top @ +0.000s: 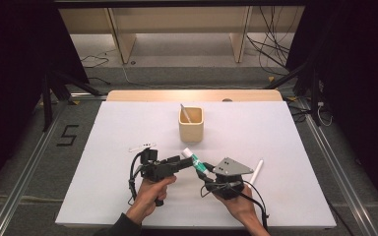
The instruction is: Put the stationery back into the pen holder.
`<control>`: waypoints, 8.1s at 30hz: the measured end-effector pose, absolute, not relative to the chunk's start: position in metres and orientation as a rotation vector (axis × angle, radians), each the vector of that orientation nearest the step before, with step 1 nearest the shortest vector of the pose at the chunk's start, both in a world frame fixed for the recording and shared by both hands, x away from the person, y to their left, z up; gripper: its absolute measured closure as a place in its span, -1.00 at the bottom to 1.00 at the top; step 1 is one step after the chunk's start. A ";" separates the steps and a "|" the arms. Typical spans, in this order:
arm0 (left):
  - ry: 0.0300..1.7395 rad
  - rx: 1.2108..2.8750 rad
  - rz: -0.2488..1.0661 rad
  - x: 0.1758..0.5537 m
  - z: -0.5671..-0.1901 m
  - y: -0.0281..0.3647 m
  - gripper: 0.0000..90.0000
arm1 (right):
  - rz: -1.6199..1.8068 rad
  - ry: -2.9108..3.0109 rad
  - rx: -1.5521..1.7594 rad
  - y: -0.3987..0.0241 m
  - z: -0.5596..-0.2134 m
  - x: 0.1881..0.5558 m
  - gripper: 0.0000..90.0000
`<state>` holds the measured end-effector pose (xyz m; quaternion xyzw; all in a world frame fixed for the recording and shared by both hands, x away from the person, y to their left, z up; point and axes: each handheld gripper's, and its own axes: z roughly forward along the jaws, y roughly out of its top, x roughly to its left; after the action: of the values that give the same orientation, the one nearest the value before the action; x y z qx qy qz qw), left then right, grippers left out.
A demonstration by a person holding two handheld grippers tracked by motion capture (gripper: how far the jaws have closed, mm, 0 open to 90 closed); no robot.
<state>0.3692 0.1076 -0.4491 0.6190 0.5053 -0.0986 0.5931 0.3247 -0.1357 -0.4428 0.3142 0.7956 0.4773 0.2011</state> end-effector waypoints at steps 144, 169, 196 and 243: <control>1.183 1.495 0.217 0.501 -0.374 0.100 0.44 | 1.372 2.212 1.055 -0.203 -0.457 0.299 -0.47; 1.182 1.566 0.261 0.515 -0.383 0.082 0.44 | 1.377 2.212 1.054 -0.203 -0.458 0.298 -0.47; 1.168 1.701 0.271 0.515 -0.395 0.072 0.44 | 1.379 2.223 1.058 -0.202 -0.460 0.298 -0.46; 1.196 1.738 0.281 0.501 -0.374 0.086 -0.38 | 1.384 2.221 1.055 -0.202 -0.459 0.298 -0.46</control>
<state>0.5012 0.0861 -0.3738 0.7141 0.4912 0.1155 0.4852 0.2980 -0.2019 -0.4588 0.3692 0.7772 0.4841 0.1592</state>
